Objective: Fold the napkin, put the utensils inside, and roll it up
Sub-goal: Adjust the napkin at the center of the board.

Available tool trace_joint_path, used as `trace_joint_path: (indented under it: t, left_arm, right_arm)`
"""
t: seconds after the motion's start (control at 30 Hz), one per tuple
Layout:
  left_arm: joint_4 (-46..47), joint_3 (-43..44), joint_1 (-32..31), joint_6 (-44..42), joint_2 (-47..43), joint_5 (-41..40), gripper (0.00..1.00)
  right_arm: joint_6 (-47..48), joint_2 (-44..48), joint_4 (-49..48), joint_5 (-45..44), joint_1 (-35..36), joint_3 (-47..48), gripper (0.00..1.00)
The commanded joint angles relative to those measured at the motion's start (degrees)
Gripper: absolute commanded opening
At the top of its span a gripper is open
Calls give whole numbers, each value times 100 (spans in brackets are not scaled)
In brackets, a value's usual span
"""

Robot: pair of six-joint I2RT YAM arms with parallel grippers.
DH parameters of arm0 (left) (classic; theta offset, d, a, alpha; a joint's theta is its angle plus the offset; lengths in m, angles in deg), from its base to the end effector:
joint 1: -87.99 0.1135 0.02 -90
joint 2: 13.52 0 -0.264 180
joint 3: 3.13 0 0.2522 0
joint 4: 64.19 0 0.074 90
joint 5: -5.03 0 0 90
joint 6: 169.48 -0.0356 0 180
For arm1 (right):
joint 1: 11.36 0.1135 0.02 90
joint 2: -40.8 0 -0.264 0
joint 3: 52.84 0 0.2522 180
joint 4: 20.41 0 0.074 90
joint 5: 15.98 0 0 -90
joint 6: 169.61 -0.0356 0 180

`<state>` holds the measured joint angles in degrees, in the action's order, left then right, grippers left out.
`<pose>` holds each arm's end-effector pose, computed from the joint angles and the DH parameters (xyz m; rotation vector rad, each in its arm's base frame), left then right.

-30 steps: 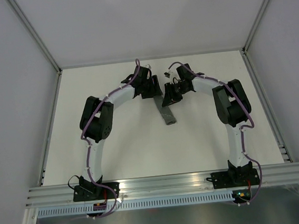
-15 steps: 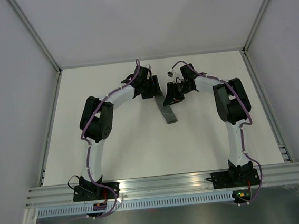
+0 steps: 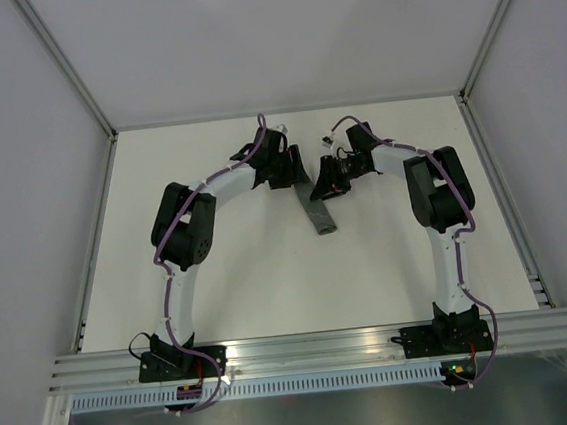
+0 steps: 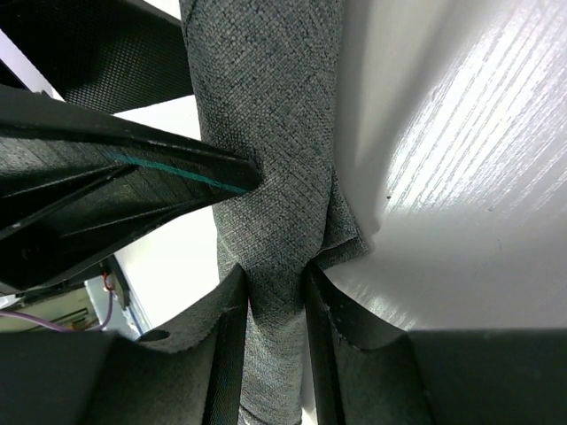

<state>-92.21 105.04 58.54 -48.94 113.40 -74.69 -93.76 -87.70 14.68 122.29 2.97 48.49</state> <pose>0.4254 -0.2475 0.1641 0.0650 2.4883 -0.6865 0.4335 0.1382 0.1185 -0.2914 2.5968 1.2857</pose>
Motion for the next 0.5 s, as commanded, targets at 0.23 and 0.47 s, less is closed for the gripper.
trace_joint_path:
  t: [0.23, 0.47]
  left_arm:
    - [-490, 517, 1, -57, 369, -9, 64]
    - [-885, 938, -8, -163, 659, -79, 63]
  right_arm:
    - [-851, -710, -620, -143, -53, 58, 36]
    - [-1353, -904, -1112, 165, -53, 32, 37]
